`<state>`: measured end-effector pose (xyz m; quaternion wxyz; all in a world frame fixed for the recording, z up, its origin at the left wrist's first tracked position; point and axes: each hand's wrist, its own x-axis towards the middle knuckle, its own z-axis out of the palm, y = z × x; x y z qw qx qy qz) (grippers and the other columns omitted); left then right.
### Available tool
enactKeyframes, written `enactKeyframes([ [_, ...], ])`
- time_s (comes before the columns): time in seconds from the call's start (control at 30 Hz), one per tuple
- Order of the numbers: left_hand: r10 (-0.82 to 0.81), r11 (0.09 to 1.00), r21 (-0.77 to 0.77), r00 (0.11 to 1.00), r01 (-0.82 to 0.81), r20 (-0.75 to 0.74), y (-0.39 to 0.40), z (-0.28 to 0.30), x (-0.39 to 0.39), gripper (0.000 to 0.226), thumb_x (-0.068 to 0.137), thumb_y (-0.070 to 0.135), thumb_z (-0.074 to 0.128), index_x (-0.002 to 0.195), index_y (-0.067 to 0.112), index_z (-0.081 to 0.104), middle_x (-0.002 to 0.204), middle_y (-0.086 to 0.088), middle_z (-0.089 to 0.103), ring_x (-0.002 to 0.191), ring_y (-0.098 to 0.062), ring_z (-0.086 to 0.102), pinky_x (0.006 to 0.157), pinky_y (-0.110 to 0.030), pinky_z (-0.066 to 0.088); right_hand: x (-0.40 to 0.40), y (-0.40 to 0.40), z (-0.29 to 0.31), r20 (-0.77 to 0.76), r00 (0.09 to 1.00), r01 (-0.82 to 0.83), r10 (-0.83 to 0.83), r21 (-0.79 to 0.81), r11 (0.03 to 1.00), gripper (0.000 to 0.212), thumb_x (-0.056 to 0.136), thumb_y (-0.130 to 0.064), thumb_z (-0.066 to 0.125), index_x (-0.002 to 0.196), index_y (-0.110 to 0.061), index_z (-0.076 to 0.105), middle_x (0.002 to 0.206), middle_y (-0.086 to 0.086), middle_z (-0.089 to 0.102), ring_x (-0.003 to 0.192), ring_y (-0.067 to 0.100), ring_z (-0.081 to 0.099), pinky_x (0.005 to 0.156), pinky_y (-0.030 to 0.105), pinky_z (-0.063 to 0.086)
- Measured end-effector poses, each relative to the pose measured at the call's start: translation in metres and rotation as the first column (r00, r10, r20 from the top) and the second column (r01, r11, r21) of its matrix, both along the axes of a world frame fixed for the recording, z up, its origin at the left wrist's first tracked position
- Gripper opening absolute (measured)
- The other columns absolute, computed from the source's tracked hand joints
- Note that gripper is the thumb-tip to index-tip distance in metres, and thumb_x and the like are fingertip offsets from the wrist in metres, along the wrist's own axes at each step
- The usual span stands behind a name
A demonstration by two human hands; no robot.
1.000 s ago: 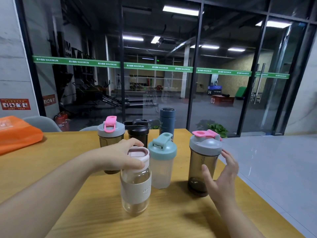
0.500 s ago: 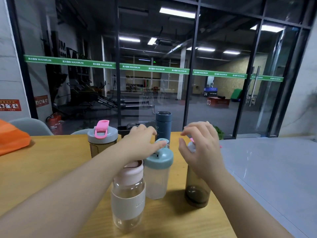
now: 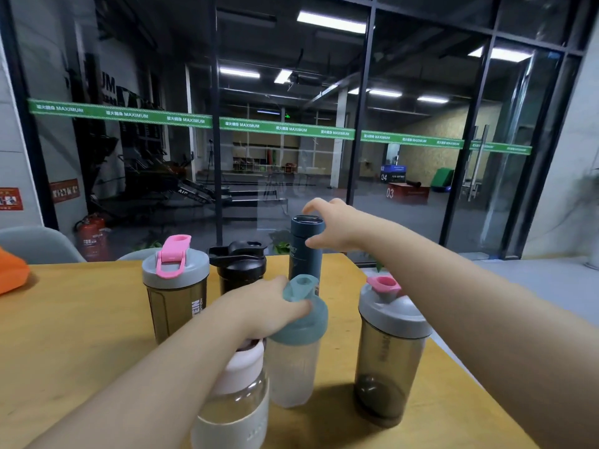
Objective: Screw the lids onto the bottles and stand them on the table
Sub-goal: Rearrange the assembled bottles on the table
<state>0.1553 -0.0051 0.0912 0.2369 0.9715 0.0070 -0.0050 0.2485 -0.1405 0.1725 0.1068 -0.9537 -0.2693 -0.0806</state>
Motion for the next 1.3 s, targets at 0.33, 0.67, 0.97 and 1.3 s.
enactKeyframes([
  [0.33, 0.02, 0.998, 0.051, 1.0, -0.021, 0.024, 0.001, -0.003, 0.0, 0.045, 0.076, 0.069, 0.04, 0.096, 0.029, 0.047, 0.093, 0.002, 0.056, 0.085, -0.02, 0.059, 0.074, -0.037, 0.048, 0.041, 0.036, 0.006, -0.18, 0.983, 0.014, -0.043, -0.16, 0.987, 0.073, 0.092, -0.049, 0.053, 0.151, -0.035, 0.013, 0.159, -0.001, 0.02, 0.141, 0.029, 0.028, 0.105, 0.044, 0.036],
  [0.67, 0.032, 0.995, 0.091, 0.999, -0.033, 0.013, -0.004, 0.002, -0.002, 0.026, 0.084, 0.053, 0.038, 0.084, 0.026, 0.038, 0.085, 0.0, 0.043, 0.075, -0.021, 0.05, 0.062, -0.033, 0.037, 0.055, 0.018, 0.0, -0.05, 0.998, -0.03, 0.029, -0.03, 0.999, 0.044, 0.092, -0.03, 0.057, 0.134, -0.029, 0.046, 0.144, 0.001, 0.042, 0.121, 0.027, 0.049, 0.089, 0.033, 0.048],
  [0.97, 0.041, 0.998, 0.048, 0.999, -0.042, 0.009, -0.005, 0.006, -0.007, 0.025, 0.091, 0.042, 0.038, 0.101, 0.02, 0.044, 0.087, -0.002, 0.052, 0.074, -0.016, 0.05, 0.06, -0.03, 0.035, 0.034, -0.03, 0.004, -0.04, 0.998, -0.041, 0.04, -0.015, 0.999, 0.041, 0.093, -0.029, 0.057, 0.133, -0.029, 0.049, 0.142, -0.002, 0.046, 0.126, 0.022, 0.046, 0.093, 0.028, 0.035],
  [1.3, 0.076, 0.996, 0.046, 0.997, -0.077, 0.019, -0.003, 0.005, -0.006, 0.036, 0.087, 0.044, 0.038, 0.114, 0.021, 0.047, 0.094, -0.003, 0.054, 0.083, -0.021, 0.053, 0.067, -0.034, 0.041, 0.007, -0.058, 0.007, -0.084, 0.994, -0.081, 0.074, -0.081, 0.993, 0.038, 0.093, -0.031, 0.058, 0.128, -0.039, 0.05, 0.135, -0.006, 0.049, 0.112, 0.013, 0.046, 0.09, 0.026, 0.032],
])
